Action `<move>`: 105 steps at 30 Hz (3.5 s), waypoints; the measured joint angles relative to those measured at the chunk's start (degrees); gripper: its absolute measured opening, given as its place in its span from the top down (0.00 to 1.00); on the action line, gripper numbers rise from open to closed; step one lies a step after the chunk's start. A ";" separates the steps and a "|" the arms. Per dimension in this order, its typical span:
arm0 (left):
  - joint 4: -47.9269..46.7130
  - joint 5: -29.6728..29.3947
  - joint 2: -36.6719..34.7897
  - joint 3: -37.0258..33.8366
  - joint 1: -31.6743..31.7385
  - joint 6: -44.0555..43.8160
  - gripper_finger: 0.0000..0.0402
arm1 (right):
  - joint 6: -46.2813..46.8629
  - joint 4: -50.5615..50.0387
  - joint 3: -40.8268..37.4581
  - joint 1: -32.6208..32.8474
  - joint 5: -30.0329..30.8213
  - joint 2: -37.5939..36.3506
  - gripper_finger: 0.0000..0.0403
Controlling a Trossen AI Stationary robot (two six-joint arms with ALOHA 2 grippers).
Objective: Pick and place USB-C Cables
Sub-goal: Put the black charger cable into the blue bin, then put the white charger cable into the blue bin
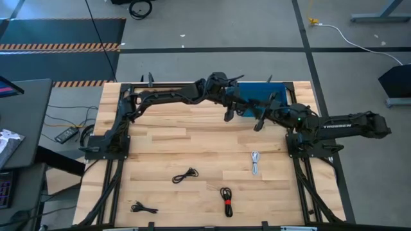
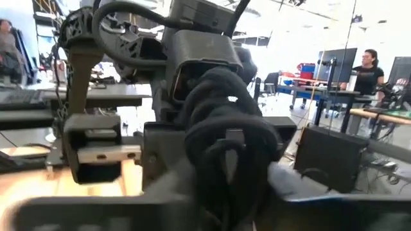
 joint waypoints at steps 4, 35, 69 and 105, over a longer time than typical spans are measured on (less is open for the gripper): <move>-2.53 0.11 -1.73 -0.11 0.70 -0.08 0.80 | -2.96 -0.01 0.18 -0.01 0.27 -0.02 0.90; -50.28 -17.36 -16.13 -0.22 -1.82 6.57 0.55 | -3.43 -74.21 35.69 -17.99 7.40 24.13 0.91; -60.73 -17.54 -16.68 -13.77 -7.45 0.02 0.58 | -9.32 -85.61 35.71 -25.00 -3.52 39.54 0.91; -31.24 -8.96 -16.65 -14.47 -6.17 17.84 0.58 | 21.80 -95.85 35.42 6.46 -19.07 15.41 0.39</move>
